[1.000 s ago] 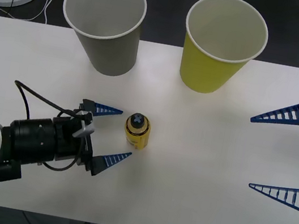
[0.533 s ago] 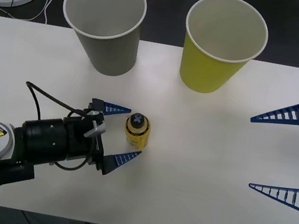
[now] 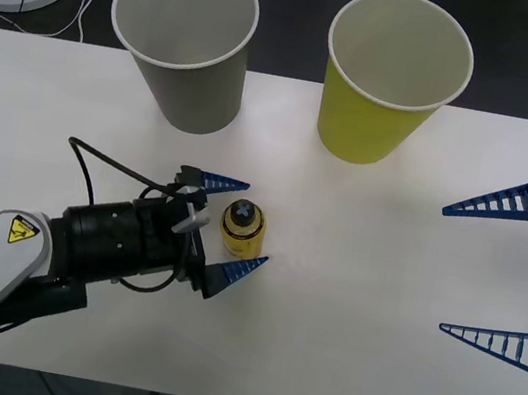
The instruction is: Put the can into the green bin and the plastic bottle into the gray bin
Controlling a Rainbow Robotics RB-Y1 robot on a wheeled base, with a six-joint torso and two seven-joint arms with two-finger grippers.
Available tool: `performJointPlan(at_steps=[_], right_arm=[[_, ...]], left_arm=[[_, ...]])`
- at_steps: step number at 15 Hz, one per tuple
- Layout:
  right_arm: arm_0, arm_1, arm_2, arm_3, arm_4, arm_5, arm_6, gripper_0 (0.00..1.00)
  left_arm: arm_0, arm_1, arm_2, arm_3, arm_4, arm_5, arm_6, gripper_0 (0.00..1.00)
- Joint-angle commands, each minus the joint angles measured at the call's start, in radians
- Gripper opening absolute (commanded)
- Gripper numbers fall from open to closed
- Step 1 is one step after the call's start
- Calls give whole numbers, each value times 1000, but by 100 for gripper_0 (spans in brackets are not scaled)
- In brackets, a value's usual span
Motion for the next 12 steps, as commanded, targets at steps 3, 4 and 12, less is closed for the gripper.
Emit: performJointPlan(at_steps=[3,4,12], right_arm=[[0,0,0,0,0,0,0,100],[0,0,0,0,0,0,0,100],[0,0,0,0,0,0,0,100]], left_arm=[[-42,-8,-38,24,-1,34,16,100],[-45,-9,-43,28,-1,37,18,100],[-46,-21,-58,33,-1,48,27,85]])
